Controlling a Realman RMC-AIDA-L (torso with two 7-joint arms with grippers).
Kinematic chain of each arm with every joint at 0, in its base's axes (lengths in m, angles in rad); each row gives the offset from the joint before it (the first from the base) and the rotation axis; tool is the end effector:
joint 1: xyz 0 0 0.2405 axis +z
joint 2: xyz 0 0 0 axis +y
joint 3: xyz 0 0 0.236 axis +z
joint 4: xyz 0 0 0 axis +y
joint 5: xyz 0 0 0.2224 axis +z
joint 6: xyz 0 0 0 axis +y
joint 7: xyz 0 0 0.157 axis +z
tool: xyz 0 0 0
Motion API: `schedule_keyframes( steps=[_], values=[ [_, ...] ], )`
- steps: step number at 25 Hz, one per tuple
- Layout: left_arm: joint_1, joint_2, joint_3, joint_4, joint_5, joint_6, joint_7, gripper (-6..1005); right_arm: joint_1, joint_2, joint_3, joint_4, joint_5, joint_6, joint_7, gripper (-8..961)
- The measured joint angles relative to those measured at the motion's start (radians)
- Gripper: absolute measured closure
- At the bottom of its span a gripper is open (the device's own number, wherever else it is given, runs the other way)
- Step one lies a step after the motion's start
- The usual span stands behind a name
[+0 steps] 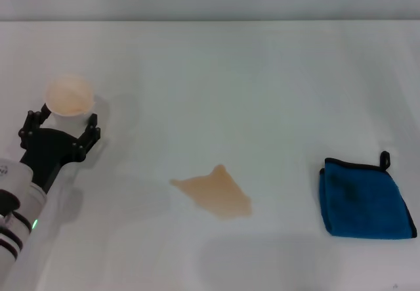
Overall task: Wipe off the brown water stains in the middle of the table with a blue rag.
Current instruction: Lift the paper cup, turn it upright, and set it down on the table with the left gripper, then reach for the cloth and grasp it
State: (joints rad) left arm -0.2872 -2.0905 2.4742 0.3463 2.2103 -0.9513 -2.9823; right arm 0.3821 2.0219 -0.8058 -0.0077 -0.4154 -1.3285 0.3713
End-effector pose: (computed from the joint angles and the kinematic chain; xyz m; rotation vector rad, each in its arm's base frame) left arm -0.3299 0.2964 -0.0767 -1.7954 -0.5540 -0.4063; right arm 0.3811 0.3090 0.0729 -1.2756 0.6064 0.7591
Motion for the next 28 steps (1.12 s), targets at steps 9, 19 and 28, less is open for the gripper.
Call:
schedule_keyframes(
  steps=[9, 19, 28],
  values=[
    [0.018, -0.001, 0.020, 0.017, -0.008, -0.008, 0.000, 130, 0.000, 0.000, 0.001, -0.002, 0.001, 0.002, 0.000, 114],
    [0.062, 0.000, 0.043, 0.039, -0.011, -0.017, 0.000, 125, -0.002, -0.001, 0.001, -0.001, 0.001, 0.004, 0.000, 117],
    [0.151, 0.000, 0.112, 0.067, -0.012, -0.131, -0.017, 126, -0.002, -0.002, 0.001, 0.004, 0.001, 0.005, 0.000, 120]
  ],
)
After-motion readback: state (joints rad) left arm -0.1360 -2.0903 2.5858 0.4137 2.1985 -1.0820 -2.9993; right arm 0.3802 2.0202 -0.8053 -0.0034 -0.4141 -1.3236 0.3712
